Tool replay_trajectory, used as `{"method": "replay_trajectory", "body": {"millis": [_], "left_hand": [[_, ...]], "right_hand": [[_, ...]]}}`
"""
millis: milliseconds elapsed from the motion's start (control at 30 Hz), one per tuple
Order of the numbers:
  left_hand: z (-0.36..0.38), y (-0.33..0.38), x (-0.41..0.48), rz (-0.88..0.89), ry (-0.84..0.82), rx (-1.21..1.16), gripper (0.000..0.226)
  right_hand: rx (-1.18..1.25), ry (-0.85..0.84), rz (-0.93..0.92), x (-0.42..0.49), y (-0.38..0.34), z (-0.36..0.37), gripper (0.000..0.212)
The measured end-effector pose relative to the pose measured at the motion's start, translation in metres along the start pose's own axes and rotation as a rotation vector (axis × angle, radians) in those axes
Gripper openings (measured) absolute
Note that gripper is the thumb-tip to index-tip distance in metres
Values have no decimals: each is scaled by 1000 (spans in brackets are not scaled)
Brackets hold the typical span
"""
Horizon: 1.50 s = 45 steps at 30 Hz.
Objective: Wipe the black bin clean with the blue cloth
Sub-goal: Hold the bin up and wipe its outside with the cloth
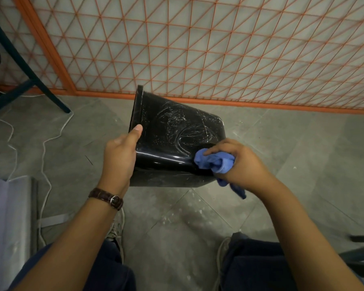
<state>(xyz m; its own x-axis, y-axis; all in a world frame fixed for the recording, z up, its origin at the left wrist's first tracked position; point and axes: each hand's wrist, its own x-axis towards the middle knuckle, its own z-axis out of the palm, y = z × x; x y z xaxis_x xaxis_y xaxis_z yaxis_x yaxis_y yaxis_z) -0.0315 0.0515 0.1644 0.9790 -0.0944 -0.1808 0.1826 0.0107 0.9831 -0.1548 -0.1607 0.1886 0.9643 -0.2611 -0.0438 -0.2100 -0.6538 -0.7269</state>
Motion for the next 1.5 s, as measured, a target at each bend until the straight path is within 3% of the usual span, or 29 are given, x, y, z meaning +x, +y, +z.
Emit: {"method": "replay_trajectory", "body": {"millis": [133,267,367,467,533,633,800,967,1067,1167,1267,1367,1500], "left_hand": [[5,-2,-3,-3,-38,-30,47],[6,-4,-6,37,-22,-5,36],[7,-4,-6,46,-28,7,52],[10,-1,-9,53,-58,13,60],[11,-1,-11,63,-58,6,57],[13,-2,-15,54,-38,37,45],[17,-2,-18,43,-36,29,38],[14,1,-17,64,-16,60,43],[14,2,-17,65,-43,51,51],[15,2,-17,56,-26,43,47],[15,3,-19,78,-4,60,34],[17,2,-19,85,-47,38,50],[19,-2,-19,83,-28,38,50]], "right_hand": [[-189,190,-42,0,0,-1,34],[-65,30,-103,-5,-6,13,36],[-19,100,-52,1,1,3,28],[-150,229,-91,0,-3,10,27],[-156,160,-165,-3,-6,22,37],[-3,28,-125,-1,-4,21,28],[-114,214,-124,2,-2,24,28],[68,107,-130,1,-5,26,22],[1,208,-91,5,-2,23,24],[-54,156,-171,-1,-10,35,36],[93,77,-174,0,-9,35,26],[109,140,-99,11,0,26,12],[-40,123,-168,0,-9,39,41]]}}
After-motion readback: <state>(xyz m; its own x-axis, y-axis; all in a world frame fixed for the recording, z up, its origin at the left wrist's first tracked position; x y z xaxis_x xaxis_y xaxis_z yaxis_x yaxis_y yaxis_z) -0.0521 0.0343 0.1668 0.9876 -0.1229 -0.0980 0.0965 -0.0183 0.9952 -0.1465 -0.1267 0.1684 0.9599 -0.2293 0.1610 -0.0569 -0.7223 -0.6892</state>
